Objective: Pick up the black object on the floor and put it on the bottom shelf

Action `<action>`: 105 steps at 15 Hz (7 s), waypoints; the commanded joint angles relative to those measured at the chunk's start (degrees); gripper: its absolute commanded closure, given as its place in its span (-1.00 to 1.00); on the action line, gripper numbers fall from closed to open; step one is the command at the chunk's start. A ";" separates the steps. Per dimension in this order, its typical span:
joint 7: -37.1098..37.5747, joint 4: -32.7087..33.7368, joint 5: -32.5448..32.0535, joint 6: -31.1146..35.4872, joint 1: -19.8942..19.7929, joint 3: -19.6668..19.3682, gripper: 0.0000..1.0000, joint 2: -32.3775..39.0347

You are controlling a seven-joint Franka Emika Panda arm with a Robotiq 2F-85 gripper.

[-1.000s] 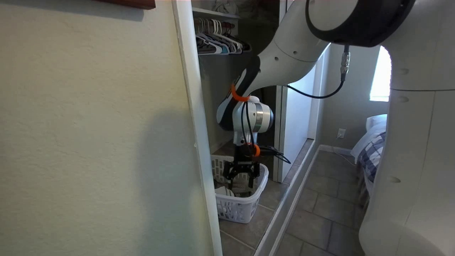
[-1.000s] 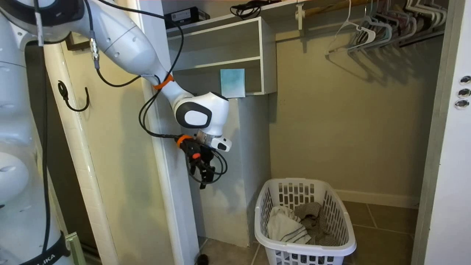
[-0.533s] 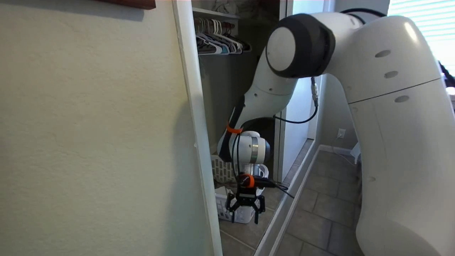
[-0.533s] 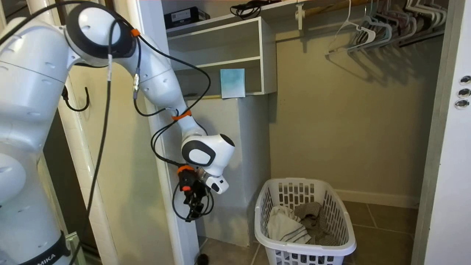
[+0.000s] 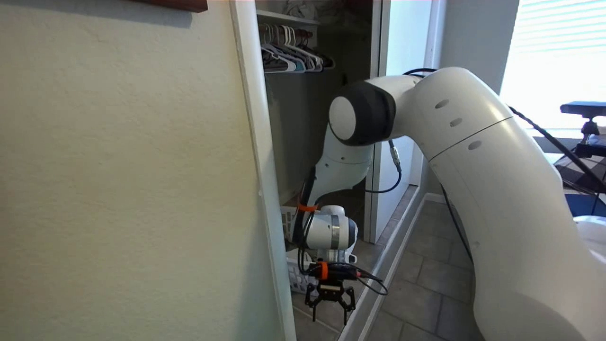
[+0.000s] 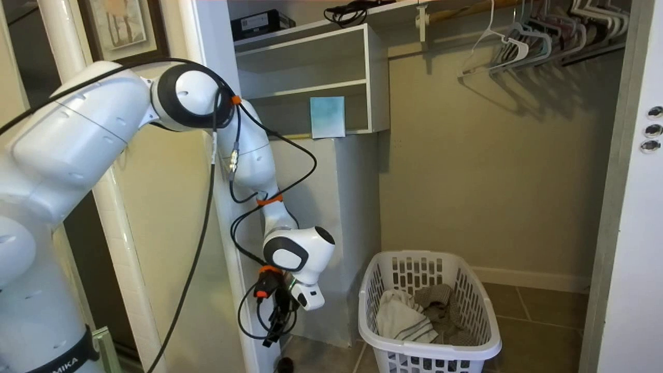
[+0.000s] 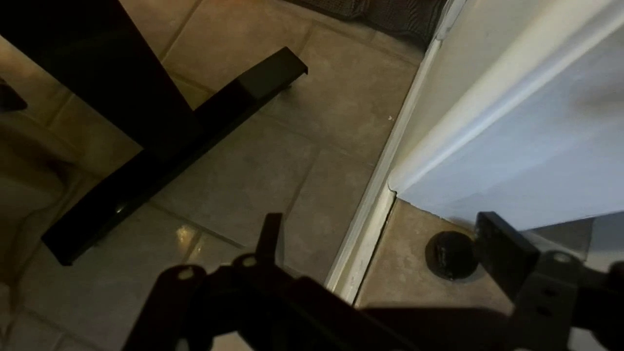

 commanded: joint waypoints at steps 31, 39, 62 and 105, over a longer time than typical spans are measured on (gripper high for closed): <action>-0.53 33.16 9.47 24.18 -8.06 16.88 -1.00 38.09; -0.32 37.88 9.39 18.09 -7.07 17.19 -1.00 42.62; 10.69 38.23 8.92 21.40 2.21 10.77 -0.50 42.29; -8.80 -4.29 -28.08 0.29 -1.70 -5.74 0.92 -24.58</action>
